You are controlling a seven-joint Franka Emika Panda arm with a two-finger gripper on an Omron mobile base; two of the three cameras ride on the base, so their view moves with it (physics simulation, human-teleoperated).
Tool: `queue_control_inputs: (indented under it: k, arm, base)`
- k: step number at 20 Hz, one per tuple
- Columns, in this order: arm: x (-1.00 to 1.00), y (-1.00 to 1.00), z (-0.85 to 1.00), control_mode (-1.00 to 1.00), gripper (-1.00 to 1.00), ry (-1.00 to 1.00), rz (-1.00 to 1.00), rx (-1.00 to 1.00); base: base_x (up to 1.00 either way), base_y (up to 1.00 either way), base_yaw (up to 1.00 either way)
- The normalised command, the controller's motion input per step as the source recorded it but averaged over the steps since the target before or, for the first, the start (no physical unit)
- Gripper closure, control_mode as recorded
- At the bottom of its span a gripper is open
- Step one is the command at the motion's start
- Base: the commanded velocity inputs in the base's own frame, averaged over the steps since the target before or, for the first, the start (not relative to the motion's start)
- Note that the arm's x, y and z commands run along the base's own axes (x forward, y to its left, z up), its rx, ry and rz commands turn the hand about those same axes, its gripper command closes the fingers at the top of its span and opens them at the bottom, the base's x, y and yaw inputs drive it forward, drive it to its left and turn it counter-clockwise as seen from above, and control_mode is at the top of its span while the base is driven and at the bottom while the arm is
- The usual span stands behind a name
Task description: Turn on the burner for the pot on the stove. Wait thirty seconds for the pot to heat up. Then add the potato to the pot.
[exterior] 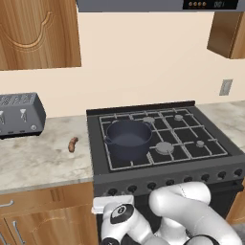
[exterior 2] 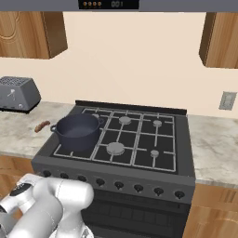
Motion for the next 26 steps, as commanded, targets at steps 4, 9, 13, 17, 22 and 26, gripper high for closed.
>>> queue_control_inputs:
  k: [4,9,13,17,22,26]
  arm:
    - [0.13,0.0,-0.25,-1.0,-1.0,-0.06,0.01,0.0]
    - [0.17,0.04,-0.12,-1.0,-1.0,-0.08,0.01,0.0]
    - [0.14,0.06,0.0,-1.0,1.0,-0.1,0.0,0.0]
    - [0.04,0.0,0.01,-1.0,1.0,-0.14,0.0,0.0]
    - [0.0,0.0,0.24,-1.0,1.0,-0.19,0.02,-0.02]
    - [0.0,0.0,0.57,-1.0,1.0,-0.13,0.09,-0.17]
  base:
    - [0.0,0.0,0.0]
    - [0.0,0.0,0.0]
    - [0.0,0.0,0.0]
    - [0.0,0.0,0.0]
    - [0.0,0.0,0.0]
    - [0.0,0.0,0.0]
